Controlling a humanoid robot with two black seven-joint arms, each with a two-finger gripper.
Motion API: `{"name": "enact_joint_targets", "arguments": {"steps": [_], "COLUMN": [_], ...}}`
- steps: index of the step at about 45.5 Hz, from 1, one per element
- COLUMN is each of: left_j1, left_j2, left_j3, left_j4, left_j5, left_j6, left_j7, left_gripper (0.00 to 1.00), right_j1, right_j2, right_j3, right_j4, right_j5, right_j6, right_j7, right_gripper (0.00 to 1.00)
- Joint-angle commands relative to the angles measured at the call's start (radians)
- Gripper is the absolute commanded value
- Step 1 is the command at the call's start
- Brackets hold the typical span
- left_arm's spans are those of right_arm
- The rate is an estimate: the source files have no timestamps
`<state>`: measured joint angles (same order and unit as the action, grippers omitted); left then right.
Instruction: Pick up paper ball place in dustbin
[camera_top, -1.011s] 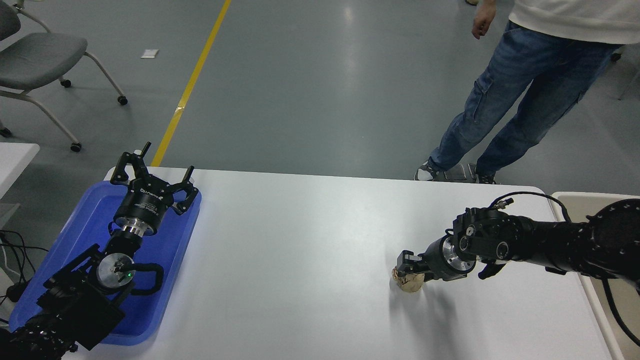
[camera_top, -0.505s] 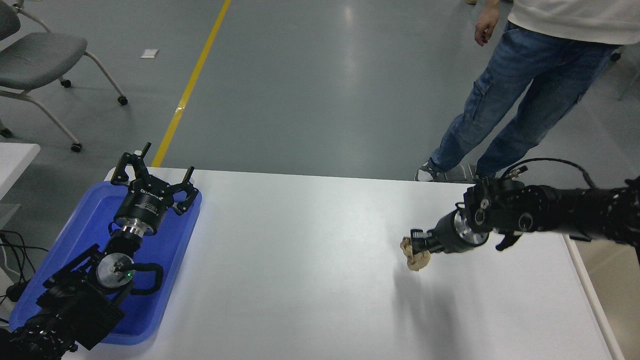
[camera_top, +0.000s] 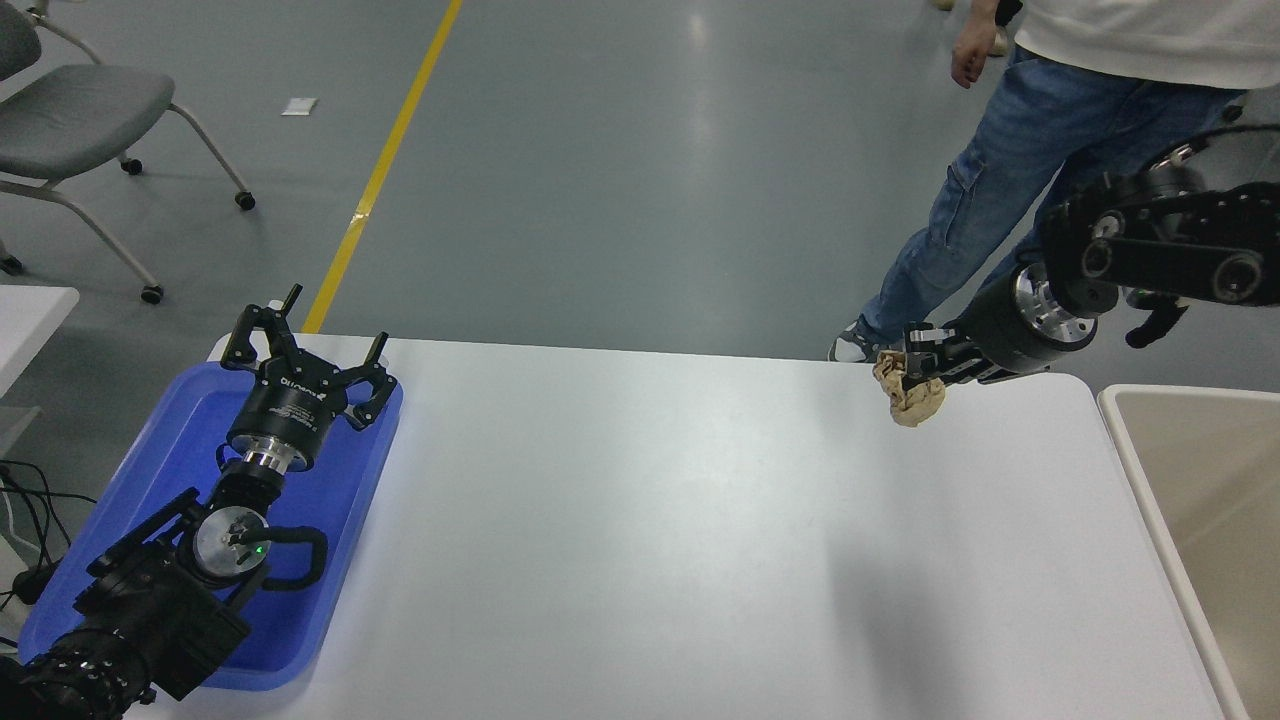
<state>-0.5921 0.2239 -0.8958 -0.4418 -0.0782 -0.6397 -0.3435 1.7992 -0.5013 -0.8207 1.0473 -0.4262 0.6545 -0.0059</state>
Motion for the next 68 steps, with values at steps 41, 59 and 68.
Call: {"name": "enact_joint_targets", "arguments": {"steps": [41,59,68], "left_j1": [0.000,0.000,0.000], "left_j2": [0.000,0.000,0.000], "left_j3": [0.000,0.000,-0.002], "left_j4": [0.000,0.000,0.000], "left_j5": [0.000,0.000,0.000], "left_j6": [0.000,0.000,0.000], "left_j7": [0.000,0.000,0.000], "left_gripper": [1.00,1.00,1.00], "right_j1": [0.043,-0.429,-0.675], "right_j2": [-0.230,-0.301,-0.293], "right_j3": [-0.011,0.129,0.158], "right_j4": [-0.248,-0.642,-0.782], "right_j5": [-0.092,-0.051,0.059], "right_j6": [0.131,-0.055,-0.251], "right_j7": [-0.008,-0.008,-0.008], "right_gripper": [0.00,0.00,0.00]}}
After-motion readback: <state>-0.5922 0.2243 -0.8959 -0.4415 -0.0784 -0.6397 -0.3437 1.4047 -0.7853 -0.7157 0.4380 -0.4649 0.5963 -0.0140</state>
